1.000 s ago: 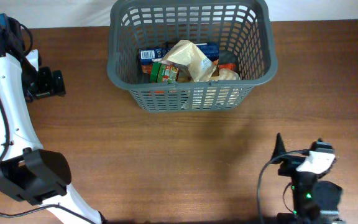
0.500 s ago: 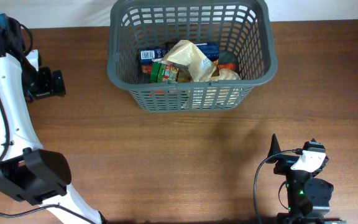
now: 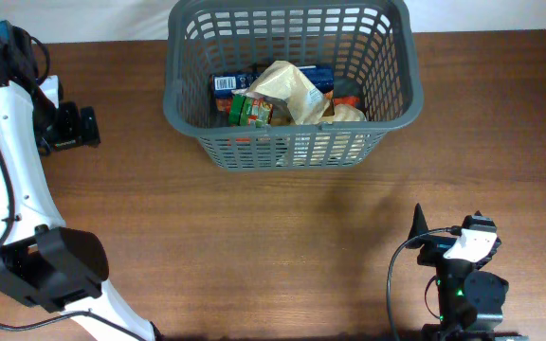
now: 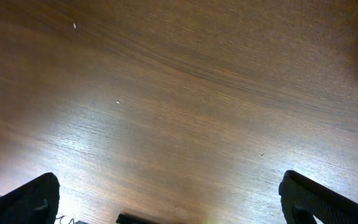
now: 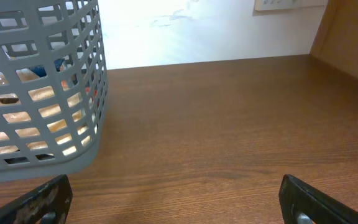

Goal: Pack container

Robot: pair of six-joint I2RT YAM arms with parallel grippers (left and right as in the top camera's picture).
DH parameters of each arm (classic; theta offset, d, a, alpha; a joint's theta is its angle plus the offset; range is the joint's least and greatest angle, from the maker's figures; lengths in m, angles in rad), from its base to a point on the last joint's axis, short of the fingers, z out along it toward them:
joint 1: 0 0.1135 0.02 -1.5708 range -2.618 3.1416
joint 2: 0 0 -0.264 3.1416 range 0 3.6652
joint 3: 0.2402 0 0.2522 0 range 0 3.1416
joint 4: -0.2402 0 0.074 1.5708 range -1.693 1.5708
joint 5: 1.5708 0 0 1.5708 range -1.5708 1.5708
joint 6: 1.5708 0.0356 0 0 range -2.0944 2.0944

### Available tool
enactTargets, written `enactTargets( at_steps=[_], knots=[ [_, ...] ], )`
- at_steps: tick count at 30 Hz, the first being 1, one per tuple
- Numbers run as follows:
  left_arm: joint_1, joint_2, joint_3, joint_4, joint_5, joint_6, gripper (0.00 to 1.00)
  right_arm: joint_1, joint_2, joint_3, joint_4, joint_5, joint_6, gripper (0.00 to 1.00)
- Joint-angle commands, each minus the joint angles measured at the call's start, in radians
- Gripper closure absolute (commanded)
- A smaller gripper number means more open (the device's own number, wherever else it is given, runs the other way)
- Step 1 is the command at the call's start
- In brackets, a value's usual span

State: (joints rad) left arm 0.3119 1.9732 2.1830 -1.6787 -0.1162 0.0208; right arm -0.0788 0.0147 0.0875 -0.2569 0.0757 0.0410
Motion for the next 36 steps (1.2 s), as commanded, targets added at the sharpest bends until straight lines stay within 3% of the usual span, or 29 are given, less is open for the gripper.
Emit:
enactTargets(
  at_steps=[1,7,18,21,25,29,32,36],
  knots=[
    [0.003,-0.008,-0.004,0.002,-0.007,-0.01,0.01,0.0,-0.011,-0.009,0.003,0.015,-0.006,0.01],
    [-0.046,-0.145,-0.048,0.004,-0.008,-0.01,0.01,0.0,-0.011,-0.009,0.003,0.015,-0.006,0.01],
    [-0.218,-0.689,-0.546,0.063,-0.027,0.01,0.01,0.0,-0.011,-0.009,0.003,0.015,-0.006,0.01],
    [-0.217,-0.833,-0.709,0.343,-0.078,0.032,0.01,0.0,-0.011,-0.009,0.003,0.015,-0.006,0.02],
    [-0.218,-1.077,-1.003,0.907,0.033,0.032,0.01,0.0,-0.011,-0.009,0.003,0.015,-0.006,0.01],
    [-0.224,-1.349,-1.35,1.351,0.04,0.032,0.01,0.0,-0.011,-0.009,0.003,0.015,-0.006,0.01],
    [-0.224,-1.545,-1.585,1.537,0.038,0.032,0.01,0.0,-0.011,-0.009,0.003,0.015,-0.006,0.01],
    [-0.225,-1.765,-1.827,1.611,0.05,0.032,0.01,0.0,-0.011,-0.009,0.003,0.015,-0.006,0.01]
  ],
)
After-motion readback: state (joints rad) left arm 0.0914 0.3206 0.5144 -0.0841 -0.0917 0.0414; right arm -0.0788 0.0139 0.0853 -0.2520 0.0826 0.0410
